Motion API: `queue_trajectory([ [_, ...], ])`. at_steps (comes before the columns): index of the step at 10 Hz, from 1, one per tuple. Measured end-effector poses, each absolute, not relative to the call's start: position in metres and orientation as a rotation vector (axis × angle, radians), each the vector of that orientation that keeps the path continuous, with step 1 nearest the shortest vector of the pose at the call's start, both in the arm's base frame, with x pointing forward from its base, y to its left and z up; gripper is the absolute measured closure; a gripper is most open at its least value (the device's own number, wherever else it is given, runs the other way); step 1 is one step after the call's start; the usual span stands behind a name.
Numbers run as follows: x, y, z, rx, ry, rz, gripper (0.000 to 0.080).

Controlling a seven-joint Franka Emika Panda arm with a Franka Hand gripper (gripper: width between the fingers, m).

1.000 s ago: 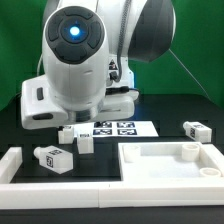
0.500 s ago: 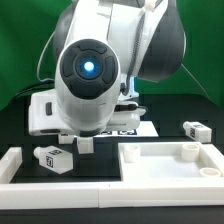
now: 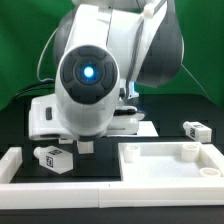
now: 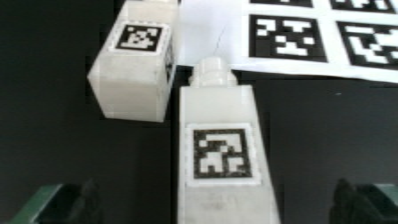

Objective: Assemble one leg

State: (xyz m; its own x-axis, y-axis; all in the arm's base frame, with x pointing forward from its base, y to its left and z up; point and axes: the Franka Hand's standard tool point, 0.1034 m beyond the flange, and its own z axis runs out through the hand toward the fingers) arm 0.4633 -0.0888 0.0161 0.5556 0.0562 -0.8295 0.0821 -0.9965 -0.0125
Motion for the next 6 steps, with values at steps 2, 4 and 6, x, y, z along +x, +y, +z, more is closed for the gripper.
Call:
queue_trajectory([
  [2, 0.4623, -0.0874, 0.0139, 2.746, 0.128, -1.460, 0.0150],
  [4, 0.4619, -0.0877, 0.0136, 2.746, 0.127, -1.461, 0.0248],
  [6, 0.4619, -0.0878, 0.0136, 2.746, 0.127, -1.461, 0.0384],
])
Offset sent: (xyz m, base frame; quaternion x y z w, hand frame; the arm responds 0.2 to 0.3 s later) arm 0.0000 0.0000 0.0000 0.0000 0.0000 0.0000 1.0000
